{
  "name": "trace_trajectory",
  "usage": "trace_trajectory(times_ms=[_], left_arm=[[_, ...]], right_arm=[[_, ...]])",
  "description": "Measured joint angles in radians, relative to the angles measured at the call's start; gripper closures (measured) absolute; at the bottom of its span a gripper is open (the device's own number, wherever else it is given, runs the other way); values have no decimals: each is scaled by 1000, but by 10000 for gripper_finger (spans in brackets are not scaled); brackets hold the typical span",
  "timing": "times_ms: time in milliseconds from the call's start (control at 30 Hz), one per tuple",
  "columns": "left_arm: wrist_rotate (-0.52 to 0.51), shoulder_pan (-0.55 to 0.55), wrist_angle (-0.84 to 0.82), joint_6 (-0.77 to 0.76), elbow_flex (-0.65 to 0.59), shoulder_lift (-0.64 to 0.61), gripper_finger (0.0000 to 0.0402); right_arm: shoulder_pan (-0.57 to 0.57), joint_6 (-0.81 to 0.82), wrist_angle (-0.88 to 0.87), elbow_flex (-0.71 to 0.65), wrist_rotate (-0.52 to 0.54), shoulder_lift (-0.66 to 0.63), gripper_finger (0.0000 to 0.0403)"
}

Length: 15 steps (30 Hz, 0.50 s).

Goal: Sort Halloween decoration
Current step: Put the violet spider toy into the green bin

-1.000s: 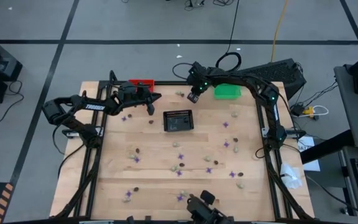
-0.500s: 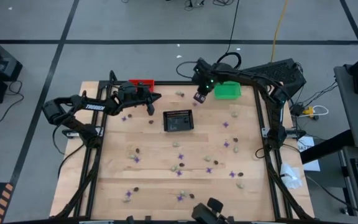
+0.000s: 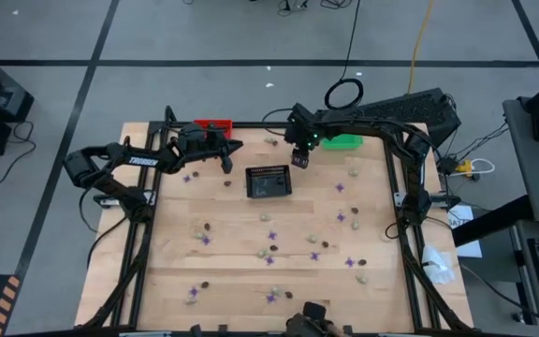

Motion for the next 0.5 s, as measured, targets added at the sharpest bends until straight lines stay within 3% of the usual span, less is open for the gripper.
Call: trace_trajectory(times_ms=[500], left_arm=[[0,0,0,-2,0,0,378]], right_arm=[[-26,82,147,-96,-51,3,242]])
